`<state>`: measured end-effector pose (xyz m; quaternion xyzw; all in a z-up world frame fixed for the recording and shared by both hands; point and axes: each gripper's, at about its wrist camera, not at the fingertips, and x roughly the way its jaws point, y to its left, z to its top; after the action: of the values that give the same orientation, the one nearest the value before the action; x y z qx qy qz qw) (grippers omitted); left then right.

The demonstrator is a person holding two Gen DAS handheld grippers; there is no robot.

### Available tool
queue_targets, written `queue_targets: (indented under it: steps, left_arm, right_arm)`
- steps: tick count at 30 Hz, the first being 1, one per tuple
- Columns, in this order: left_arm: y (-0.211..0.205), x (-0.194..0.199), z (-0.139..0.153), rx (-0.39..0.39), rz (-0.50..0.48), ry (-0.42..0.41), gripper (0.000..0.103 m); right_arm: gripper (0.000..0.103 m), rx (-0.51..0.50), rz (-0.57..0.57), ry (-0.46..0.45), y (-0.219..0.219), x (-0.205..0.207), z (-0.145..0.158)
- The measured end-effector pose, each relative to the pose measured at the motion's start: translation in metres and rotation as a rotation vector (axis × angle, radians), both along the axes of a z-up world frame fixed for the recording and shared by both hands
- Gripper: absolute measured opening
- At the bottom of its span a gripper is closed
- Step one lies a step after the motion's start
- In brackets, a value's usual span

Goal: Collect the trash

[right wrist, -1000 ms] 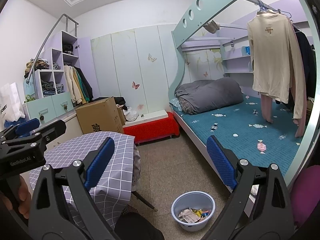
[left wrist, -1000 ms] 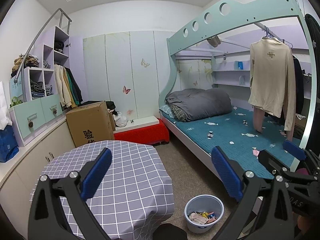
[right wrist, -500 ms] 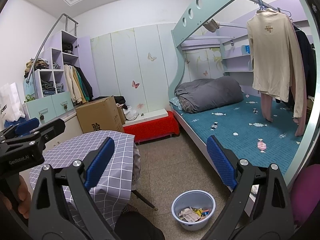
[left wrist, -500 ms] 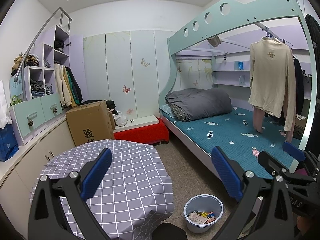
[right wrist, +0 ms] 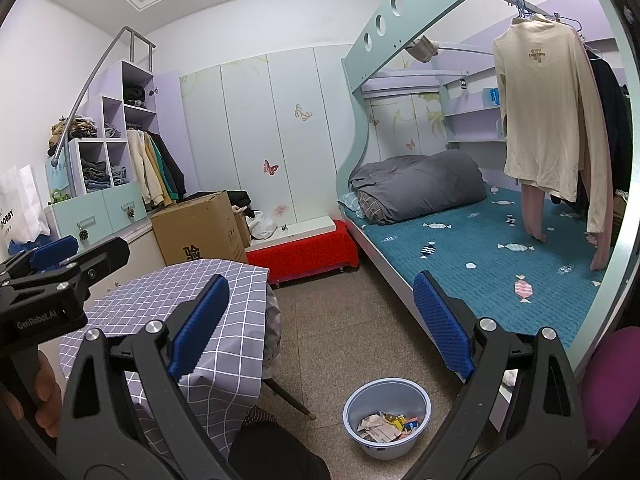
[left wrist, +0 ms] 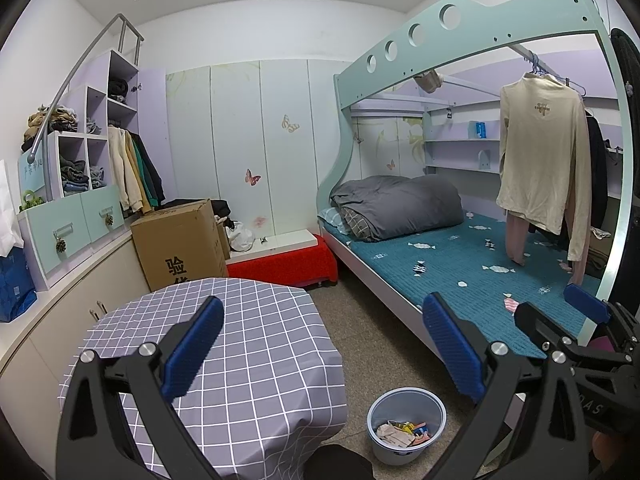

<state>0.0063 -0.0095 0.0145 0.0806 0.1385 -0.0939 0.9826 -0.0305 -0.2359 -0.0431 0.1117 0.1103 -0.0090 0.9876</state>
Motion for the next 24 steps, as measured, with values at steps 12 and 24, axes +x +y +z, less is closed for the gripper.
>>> queue_targets:
  steps: [12,24]
  left_arm:
    - [-0.001,-0.0005,-0.0016,0.0,-0.001,0.002,0.098]
    - [-0.0014,-0.0006,-0.0023,0.002,-0.001,0.003,0.098]
  right_arm:
    - [0.091,0.003,0.0,0.002,0.0004,-0.0003,-0.002]
    - [0.091,0.007,0.004,0.007,0.0034,0.0004,-0.0066]
